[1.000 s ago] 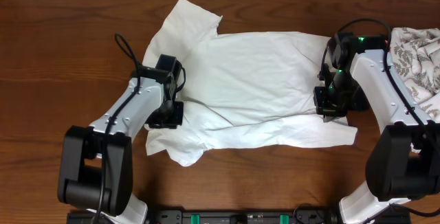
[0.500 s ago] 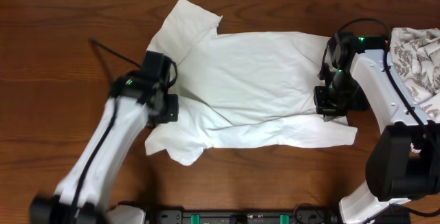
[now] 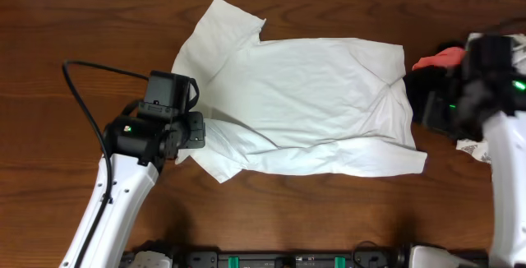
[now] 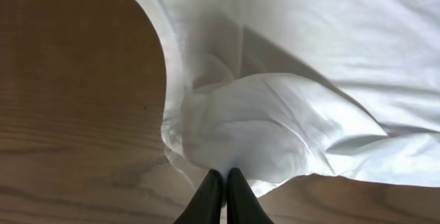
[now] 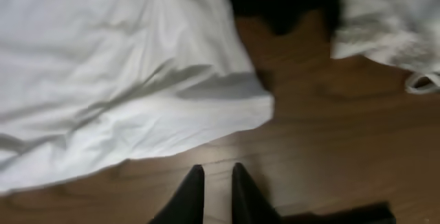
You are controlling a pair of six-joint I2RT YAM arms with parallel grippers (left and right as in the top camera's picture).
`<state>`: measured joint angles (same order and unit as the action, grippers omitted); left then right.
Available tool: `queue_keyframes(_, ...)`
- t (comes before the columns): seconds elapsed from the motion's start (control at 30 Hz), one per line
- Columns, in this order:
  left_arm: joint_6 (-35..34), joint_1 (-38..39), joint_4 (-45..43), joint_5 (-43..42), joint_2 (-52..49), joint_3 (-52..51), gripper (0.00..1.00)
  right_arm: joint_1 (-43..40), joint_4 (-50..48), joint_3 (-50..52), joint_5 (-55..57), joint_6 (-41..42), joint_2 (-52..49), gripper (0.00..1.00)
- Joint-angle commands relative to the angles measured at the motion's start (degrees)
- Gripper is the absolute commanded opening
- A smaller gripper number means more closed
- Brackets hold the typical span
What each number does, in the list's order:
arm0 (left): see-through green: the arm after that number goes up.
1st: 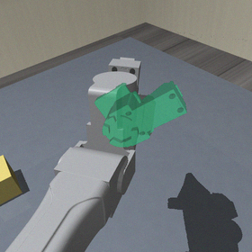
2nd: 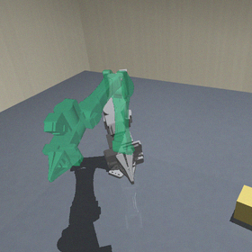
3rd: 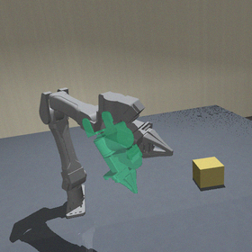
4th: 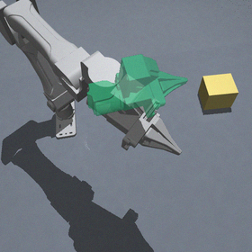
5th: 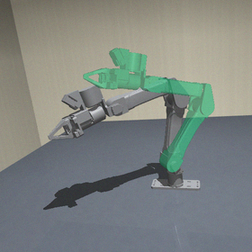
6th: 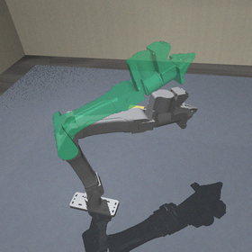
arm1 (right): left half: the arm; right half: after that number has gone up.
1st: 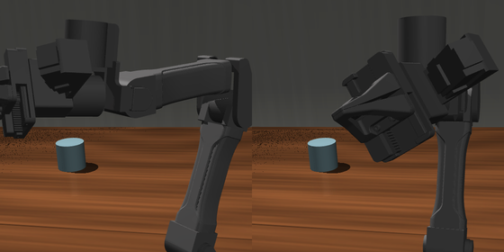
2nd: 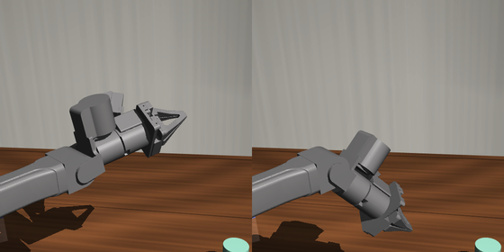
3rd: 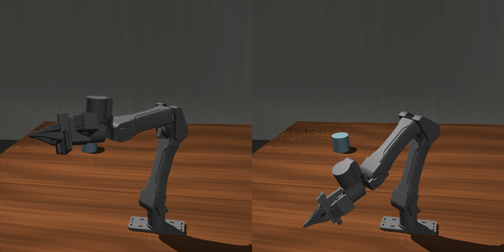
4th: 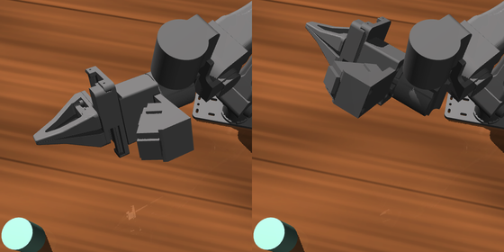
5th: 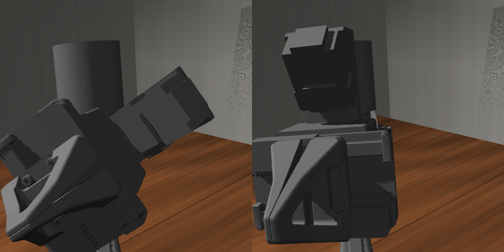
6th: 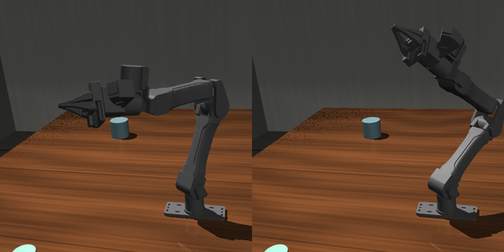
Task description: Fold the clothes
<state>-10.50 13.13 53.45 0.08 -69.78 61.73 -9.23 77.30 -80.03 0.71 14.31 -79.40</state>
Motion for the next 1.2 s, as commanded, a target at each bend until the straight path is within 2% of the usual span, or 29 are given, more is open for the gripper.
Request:
queue_keyframes(0.0, -0.3, -0.9, 0.2, 1.0, -0.2, 0.5, 0.06, -3.8, 0.7, -0.2, 0.7, 1.5, 0.8, 0.14)
queue_keyframes(0.27, -0.3, -1.2, 0.4, 1.0, -0.2, 0.5, 0.06, -5.9, -3.0, 6.6, 0.3, 1.3, 0.6, 0.12)
queue_keyframes(0.53, -0.3, -1.2, 0.4, 1.0, -0.2, 0.5, 0.06, -5.9, -18.3, 21.9, 0.3, 1.4, 0.6, 0.16)
queue_keyframes(0.67, -0.3, -1.2, 0.8, 1.0, -0.2, 0.5, 0.07, -5.9, -22.0, 26.2, -0.1, 1.3, 0.6, 0.16)
queue_keyframes(0.77, -0.8, -1.2, 2.0, 1.0, -0.2, 0.4, 0.22, -5.9, -22.1, 26.5, -0.3, 1.3, 0.7, 0.17)
queue_keyframes(0.83, -3.1, -1.2, 3.4, 1.0, -0.4, 0.3, 0.28, -5.9, -22.1, 26.5, -1.0, 1.3, 0.7, 0.17)
queue_keyframes(0.87, -4.6, -1.2, 4.4, 1.0, -0.7, 0.3, 0.37, -5.9, -22.1, 26.5, -1.0, 1.3, 0.6, 0.18)
queue_keyframes(0.9, -5.9, -1.2, 5.4, 0.7, -1.0, 0.3, 0.40, -5.9, -22.1, 26.5, -1.0, 1.3, 0.7, 0.18)
queue_keyframes(1.17, -7.6, -1.2, 9.4, -5.9, -3.7, 0.3, 0.50, -5.9, -22.0, 26.5, -1.5, 1.3, 0.7, 0.18)
